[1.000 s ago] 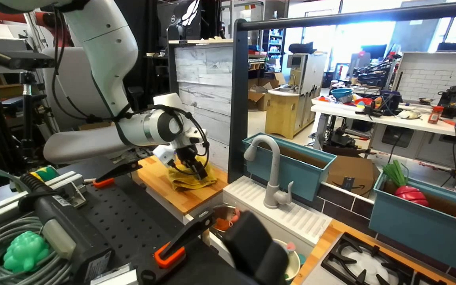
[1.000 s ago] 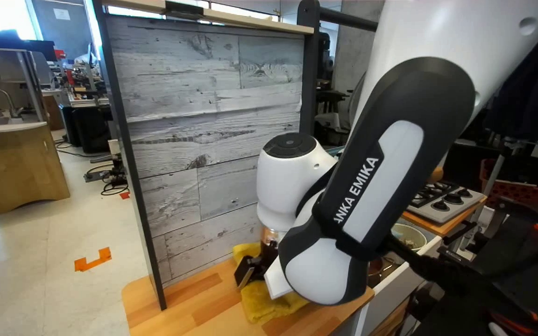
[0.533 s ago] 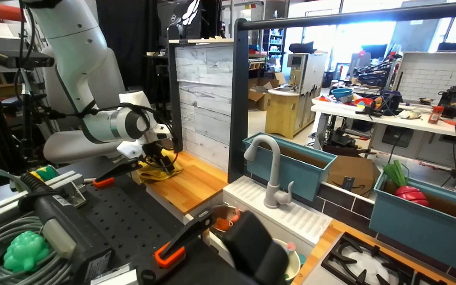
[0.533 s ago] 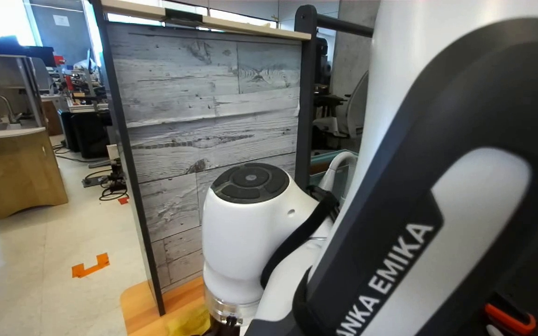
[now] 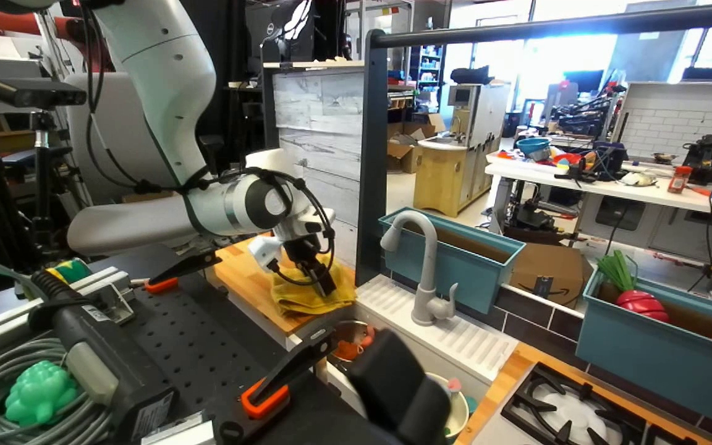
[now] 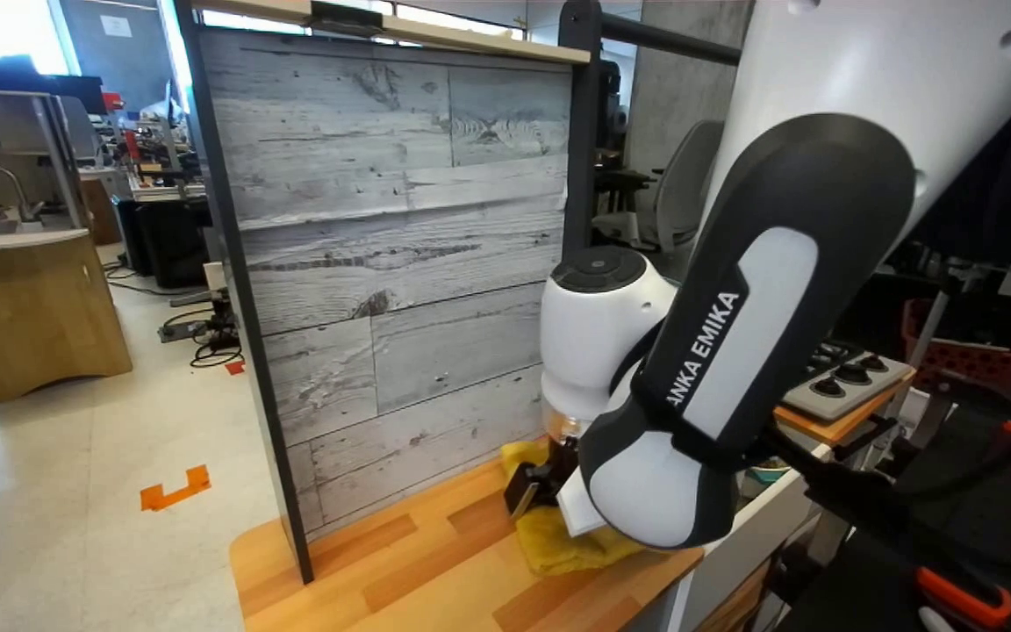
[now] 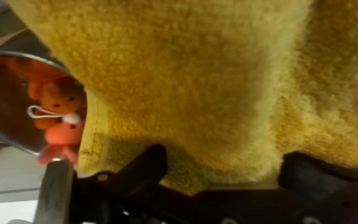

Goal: Wipe the counter with the towel, then remove the plushies from the sink and put some of them on the counter and some on the stove

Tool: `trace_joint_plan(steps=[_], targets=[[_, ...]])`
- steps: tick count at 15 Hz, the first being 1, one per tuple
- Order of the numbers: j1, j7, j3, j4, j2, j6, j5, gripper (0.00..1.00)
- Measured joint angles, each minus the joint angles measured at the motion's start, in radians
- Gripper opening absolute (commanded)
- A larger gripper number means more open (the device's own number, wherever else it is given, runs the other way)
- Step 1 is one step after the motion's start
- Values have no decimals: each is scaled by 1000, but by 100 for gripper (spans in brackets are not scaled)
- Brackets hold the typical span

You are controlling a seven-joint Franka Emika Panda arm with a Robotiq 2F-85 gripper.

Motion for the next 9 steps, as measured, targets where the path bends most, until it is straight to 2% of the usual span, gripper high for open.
trace_joint_plan(steps=[2,4,9], targets=[[-22,-5,-9,-9,-3,-20,-7,100],[-19,-35,11,-10,-12,-20,-25,100],[22,-111,172,-1,-51,15,-45,100]])
